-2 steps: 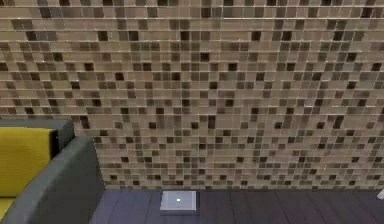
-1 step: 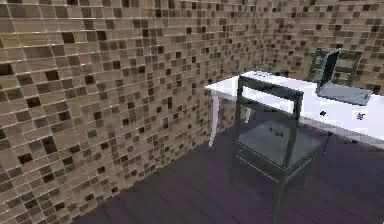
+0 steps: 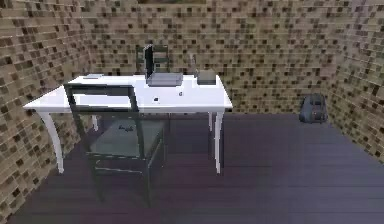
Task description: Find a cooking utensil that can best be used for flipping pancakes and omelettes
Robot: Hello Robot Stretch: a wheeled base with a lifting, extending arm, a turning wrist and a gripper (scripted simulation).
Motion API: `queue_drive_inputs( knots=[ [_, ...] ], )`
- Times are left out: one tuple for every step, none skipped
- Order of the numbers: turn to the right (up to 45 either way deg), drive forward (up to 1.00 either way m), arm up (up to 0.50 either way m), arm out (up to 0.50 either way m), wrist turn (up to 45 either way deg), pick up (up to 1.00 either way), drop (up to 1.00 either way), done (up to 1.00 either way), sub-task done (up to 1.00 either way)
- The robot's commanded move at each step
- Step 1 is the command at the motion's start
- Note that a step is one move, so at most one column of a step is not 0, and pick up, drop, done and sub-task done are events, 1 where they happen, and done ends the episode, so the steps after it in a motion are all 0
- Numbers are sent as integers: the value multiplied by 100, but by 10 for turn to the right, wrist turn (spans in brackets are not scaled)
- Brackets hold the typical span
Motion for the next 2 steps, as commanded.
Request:
queue_drive_inputs(
  knots=[
    [450, 0, 0, 0, 0, 0, 0, 0, 0],
    [210, 0, 0, 0, 0, 0, 0, 0, 0]
  ],
)
